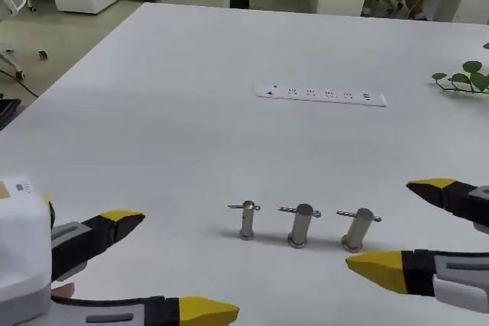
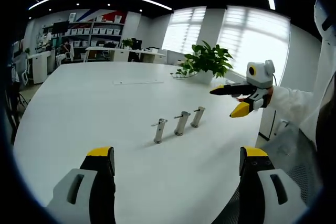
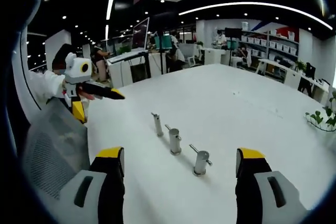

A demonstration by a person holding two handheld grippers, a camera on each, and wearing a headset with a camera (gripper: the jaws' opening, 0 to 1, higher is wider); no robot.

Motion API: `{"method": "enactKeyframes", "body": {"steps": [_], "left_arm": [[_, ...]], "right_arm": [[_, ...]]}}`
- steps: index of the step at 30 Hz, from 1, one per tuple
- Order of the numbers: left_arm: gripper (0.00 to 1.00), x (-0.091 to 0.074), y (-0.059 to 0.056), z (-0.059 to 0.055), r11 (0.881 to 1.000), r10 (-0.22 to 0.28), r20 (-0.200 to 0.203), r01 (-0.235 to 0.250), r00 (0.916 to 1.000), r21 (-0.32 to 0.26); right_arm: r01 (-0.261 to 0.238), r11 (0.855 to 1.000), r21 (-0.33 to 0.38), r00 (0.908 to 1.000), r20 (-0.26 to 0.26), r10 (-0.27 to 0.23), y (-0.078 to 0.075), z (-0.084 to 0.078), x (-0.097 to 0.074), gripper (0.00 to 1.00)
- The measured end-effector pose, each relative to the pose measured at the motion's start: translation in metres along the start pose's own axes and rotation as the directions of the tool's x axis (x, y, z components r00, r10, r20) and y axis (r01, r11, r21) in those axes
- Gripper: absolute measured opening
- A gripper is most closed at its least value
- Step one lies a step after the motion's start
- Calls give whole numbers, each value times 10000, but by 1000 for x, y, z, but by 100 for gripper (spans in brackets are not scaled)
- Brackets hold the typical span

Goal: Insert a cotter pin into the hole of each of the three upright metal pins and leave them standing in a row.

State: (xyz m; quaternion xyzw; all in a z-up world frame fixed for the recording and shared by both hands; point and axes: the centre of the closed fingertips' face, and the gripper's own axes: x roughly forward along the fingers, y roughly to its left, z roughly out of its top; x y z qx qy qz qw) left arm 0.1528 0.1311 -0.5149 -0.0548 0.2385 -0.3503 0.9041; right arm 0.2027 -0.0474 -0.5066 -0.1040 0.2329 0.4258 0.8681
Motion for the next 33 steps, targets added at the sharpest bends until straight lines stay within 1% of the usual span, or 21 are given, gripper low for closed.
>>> {"method": "enactKeyframes", "body": {"steps": [2,3,5,6,8,12,14,15,18,20,21,24,27,30,31,33], "left_arm": [[99,1,0,1,9999,39,33,-39,10000,-136],[99,2,0,1,9998,65,29,-65,10000,-204],[97,3,0,1,9997,106,-22,-106,9999,-239],[96,4,1,-1,9996,168,-135,-172,9998,-238],[94,6,3,-2,9993,349,-191,-352,9992,-145],[88,7,8,-5,9988,468,-314,-472,9984,-96],[87,8,10,-8,9983,580,-437,-583,9974,-56],[87,8,11,-11,9987,491,-517,-498,9975,-115],[87,9,10,-16,9990,448,-679,-453,9967,-59],[88,10,9,-19,9987,500,-823,-501,9954,6],[88,11,4,-21,9990,448,-942,-447,9945,30],[88,12,0,-26,9986,528,-1151,-527,9919,39],[89,13,-4,-29,9986,507,-1178,-518,9917,-64],[89,14,-5,-31,9981,565,-1184,-588,9914,-160],[90,14,-5,-31,9980,580,-1151,-605,9917,-188],[91,14,-6,-30,9979,548,-1067,-582,9928,-286]], "right_arm": [[297,9989,371,9995,51,-299,-2,-1,-2,89],[337,9977,592,9992,188,-349,-1,0,-2,90],[418,9960,790,9989,192,-434,0,-1,-3,91],[474,9950,879,9986,184,-492,0,-2,-4,91],[629,9916,1129,9976,205,-656,0,-3,-6,91],[868,9826,1642,9951,318,-932,-3,-6,-12,92],[1001,9800,1718,9941,240,-1057,-5,-9,-15,92],[1027,9791,1753,9939,214,-1081,-6,-9,-16,92],[1062,9753,1935,9937,143,-1111,-5,-15,-20,91],[1102,9746,1947,9937,-6,-1122,-5,-19,-22,91],[1149,9740,1954,9933,-116,-1149,-6,-22,-23,91],[1152,9740,1950,9933,-290,-1116,-5,-27,-26,93],[1072,9745,1972,9942,-288,-1035,-3,-27,-28,94],[1057,9751,1947,9943,-363,-1006,-2,-29,-29,94],[1351,9701,2016,9905,-538,-1267,-6,-33,-29,93],[1423,9687,2032,9895,-535,-1341,-9,-34,-29,92]]}}
